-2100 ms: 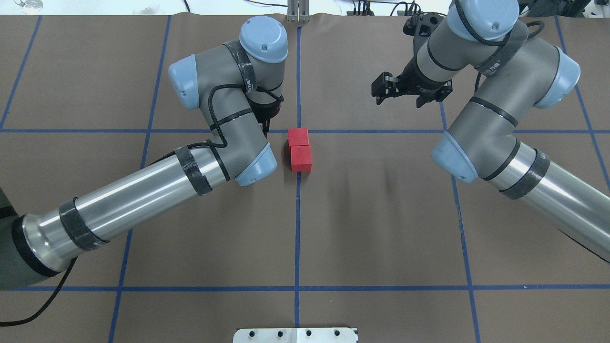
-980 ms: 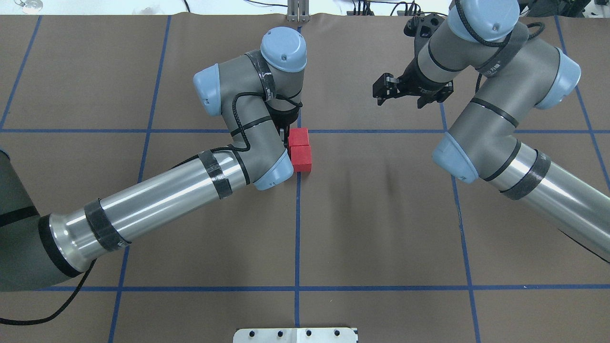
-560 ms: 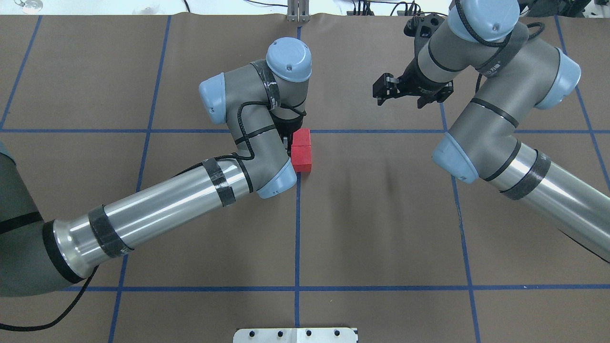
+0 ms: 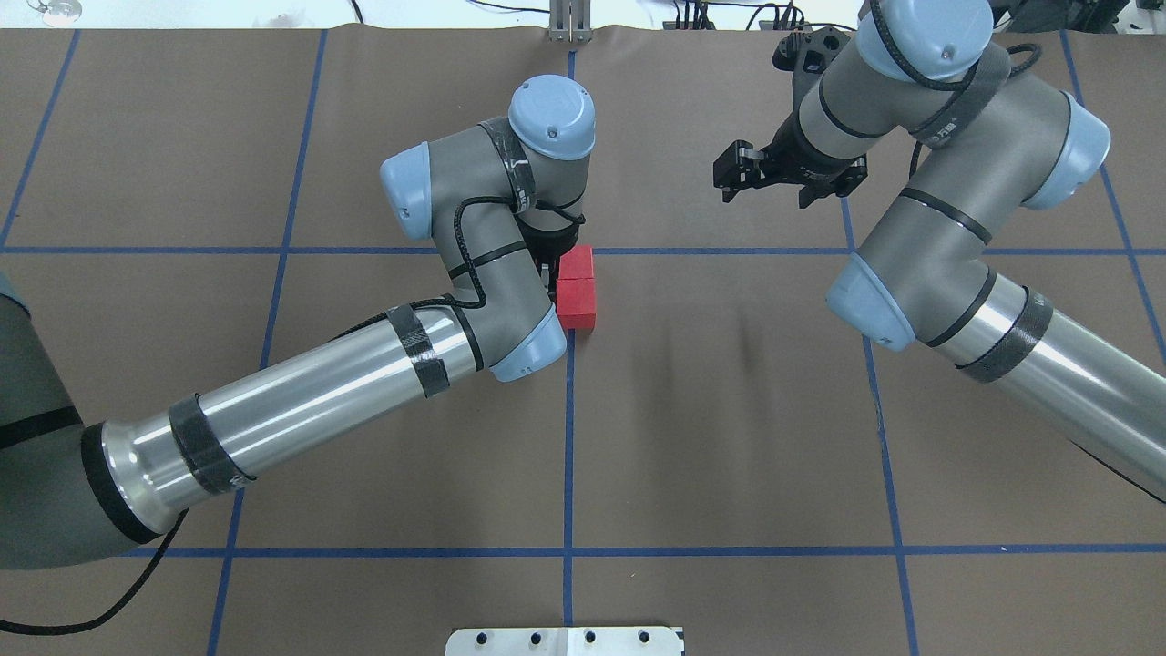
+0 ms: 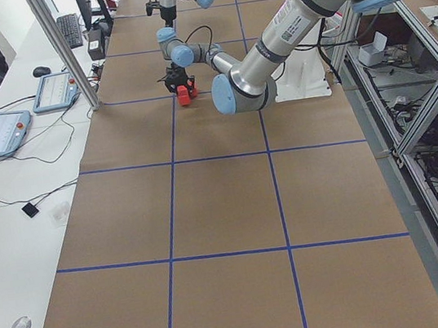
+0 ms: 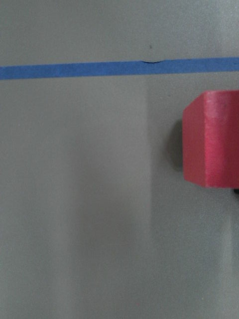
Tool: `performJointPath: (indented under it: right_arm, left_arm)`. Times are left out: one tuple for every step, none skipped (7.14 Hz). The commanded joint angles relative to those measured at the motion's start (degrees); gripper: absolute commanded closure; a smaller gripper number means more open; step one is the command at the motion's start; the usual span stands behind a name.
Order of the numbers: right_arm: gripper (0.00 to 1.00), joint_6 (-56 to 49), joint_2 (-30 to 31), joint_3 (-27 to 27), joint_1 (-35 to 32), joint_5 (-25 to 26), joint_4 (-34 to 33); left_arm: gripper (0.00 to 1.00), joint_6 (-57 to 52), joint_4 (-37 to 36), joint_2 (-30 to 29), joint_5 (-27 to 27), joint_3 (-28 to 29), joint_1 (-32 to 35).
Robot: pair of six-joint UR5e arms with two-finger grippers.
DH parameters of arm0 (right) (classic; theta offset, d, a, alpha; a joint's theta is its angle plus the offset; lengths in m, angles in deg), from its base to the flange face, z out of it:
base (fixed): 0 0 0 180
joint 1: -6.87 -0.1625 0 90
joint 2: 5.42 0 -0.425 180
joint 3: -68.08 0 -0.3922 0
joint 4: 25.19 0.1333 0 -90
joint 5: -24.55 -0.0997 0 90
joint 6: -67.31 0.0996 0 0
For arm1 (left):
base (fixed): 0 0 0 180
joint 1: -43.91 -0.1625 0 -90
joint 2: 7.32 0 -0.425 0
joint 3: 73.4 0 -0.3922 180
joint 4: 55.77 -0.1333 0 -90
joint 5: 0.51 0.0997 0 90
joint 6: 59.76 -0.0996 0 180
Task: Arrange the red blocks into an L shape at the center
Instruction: 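Press the held cube against the column's side with the left gripper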
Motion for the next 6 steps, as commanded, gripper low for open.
performJointPath:
  right_arm:
    - [0.01,0.0,0.09,-0.01,0.0,0.0,0.09]
    - [0.01,0.0,0.09,-0.01,0.0,0.0,0.0]
    - [0.01,-0.09,0.09,-0.01,0.0,0.0,0.0]
    - [0.01,0.0,0.01,-0.01,0.0,0.0,0.0]
    - [0.01,-0.09,0.09,-0.09,0.0,0.0,0.0]
    - [0.01,-0.09,0.01,-0.1,0.0,0.0,0.09]
  left_arm:
    - [1.0,0.09,0.16,0.03,0.07,-0.09,0.1]
    - [1.0,0.09,0.16,0.03,0.07,-0.09,0.1]
    - [1.0,0.44,0.16,0.03,0.07,-0.09,0.19]
    - [1.0,0.87,0.16,0.03,0.07,-0.09,0.28]
    - [1.0,1.14,0.16,-0.06,0.07,-0.09,0.36]
    - [1.0,1.4,0.16,0.03,0.16,-0.09,0.36]
